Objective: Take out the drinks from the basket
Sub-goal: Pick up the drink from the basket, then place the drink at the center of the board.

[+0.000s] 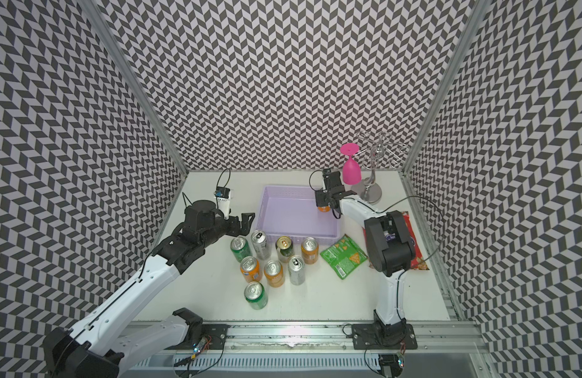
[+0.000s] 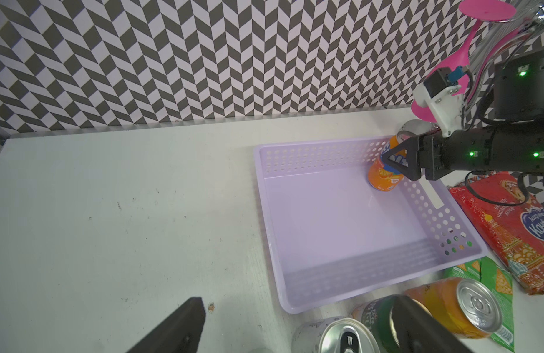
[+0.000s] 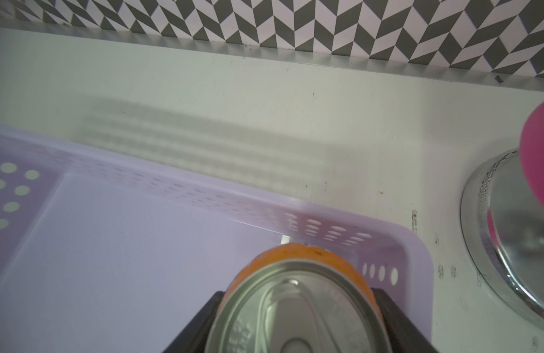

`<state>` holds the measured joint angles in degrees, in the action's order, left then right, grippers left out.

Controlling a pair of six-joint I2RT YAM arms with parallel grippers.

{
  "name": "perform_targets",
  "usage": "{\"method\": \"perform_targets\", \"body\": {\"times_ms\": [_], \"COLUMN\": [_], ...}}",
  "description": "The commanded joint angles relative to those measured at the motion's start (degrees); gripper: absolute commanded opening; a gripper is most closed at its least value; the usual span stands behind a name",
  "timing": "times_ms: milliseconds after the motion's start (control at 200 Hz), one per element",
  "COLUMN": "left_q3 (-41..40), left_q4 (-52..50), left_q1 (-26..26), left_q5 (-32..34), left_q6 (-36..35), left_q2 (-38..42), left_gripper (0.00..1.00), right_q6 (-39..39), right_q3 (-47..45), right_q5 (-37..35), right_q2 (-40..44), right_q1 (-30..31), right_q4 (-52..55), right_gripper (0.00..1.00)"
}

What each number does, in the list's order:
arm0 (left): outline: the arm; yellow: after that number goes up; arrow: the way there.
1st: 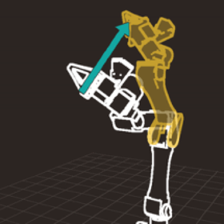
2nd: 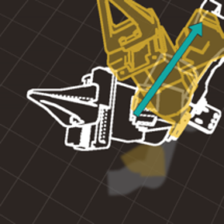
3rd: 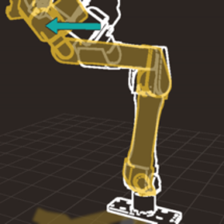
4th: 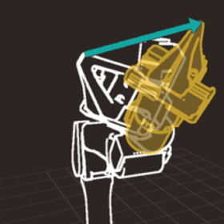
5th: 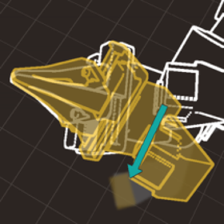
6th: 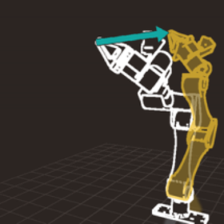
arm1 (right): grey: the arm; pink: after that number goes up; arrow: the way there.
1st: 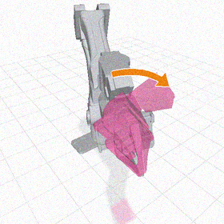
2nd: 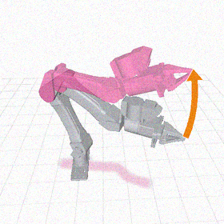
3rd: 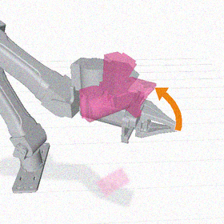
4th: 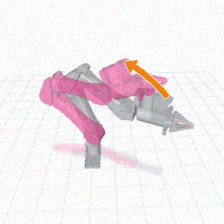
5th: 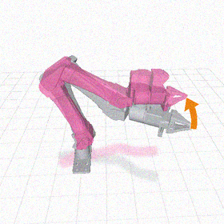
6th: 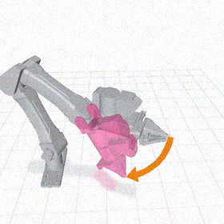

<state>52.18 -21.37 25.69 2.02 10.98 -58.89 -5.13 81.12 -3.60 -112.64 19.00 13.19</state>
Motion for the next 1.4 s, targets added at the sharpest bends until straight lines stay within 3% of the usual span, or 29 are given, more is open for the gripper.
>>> {"method": "perform_targets", "body": {"times_ms": [0,526,946,1202,1397], "left_q3": [-0.4,-1.4,-1.7,-1.6,-1.6], "left_q4": [1.7,2.6,4.0,4.0,4.0], "left_q1": [-0.6,-1.8,-3.1,-3.7,-4.0], "left_q5": [-0.9,-1.6,-3.5,-3.7,-3.2], "left_q6": [-0.5,0.7,1.3,1.2,1.2], "left_q2": [1.1,2.2,1.2,0.8,1.3], "left_gripper": [0.99,0.99,0.99,0.99,0.99], "right_q6": [0.7,2.7,4.5,2.1,1.0], "right_q3": [-0.9,-8.7,-14.7,-15.6,-19.6], "right_q5": [2.2,-0.2,-2.0,-1.2,-5.1], "right_q2": [8.0,31.9,48.7,54.2,55.2], "right_q1": [0.6,10.2,28.8,41.2,51.5], "right_q4": [-2.9,4.8,10.9,15.7,13.8], "right_gripper": [0.56,0.55,0.54,0.53,0.52]}}
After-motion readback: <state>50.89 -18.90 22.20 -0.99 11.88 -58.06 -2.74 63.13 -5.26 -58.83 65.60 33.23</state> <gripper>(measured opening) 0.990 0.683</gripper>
